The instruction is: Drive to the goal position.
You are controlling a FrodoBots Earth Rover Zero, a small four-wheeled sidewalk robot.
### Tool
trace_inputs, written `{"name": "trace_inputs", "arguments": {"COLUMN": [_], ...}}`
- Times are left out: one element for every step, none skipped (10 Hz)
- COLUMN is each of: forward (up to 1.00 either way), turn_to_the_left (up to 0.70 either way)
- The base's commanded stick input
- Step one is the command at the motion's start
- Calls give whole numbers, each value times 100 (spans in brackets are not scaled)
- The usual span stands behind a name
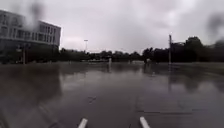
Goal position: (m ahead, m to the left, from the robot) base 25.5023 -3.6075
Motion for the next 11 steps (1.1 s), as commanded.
{"name": "trace_inputs", "arguments": {"forward": [100,100,100,100,100,100,100,100,100,100,100], "turn_to_the_left": [-14,-40,-40,-40,-31,-12,0,0,0,0,0]}}
